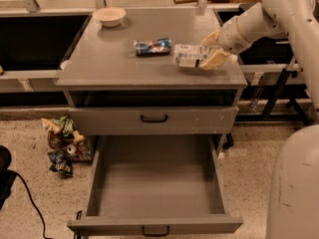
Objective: Pick blue plastic bottle from middle drawer and place on counter
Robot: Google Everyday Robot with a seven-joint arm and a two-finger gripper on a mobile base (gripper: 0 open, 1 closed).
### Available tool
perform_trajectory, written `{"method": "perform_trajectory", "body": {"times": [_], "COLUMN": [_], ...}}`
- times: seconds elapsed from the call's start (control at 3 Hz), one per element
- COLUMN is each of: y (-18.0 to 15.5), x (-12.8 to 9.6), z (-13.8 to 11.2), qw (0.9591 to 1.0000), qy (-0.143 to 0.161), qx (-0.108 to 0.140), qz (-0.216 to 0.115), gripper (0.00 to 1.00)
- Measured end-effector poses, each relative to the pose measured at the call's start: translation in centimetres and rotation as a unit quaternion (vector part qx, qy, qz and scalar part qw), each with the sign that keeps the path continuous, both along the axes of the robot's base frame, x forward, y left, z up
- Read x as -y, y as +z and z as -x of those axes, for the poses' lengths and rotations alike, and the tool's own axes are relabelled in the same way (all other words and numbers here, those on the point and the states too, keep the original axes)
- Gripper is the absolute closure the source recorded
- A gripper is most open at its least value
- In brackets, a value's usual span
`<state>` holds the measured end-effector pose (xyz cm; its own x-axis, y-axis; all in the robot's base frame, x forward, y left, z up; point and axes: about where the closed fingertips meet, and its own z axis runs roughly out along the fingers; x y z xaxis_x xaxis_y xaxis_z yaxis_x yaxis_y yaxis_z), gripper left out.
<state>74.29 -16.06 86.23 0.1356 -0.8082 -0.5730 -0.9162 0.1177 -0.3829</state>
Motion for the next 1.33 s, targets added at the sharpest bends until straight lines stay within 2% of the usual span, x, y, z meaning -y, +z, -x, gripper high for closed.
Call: {"method": "perform_trajectory", "body": {"times": [1.0, 1.33], "y": [-0.10, -0.21], "x": [0.49, 0.83], "z": [-0.73, -0.93], "qw": [0.9998, 0.9996], "qy": [-0.020, -0.029], "qx": [0.004, 0.004], "qz": [-0.002, -0.003], "gripper": [0.13, 0.00]}}
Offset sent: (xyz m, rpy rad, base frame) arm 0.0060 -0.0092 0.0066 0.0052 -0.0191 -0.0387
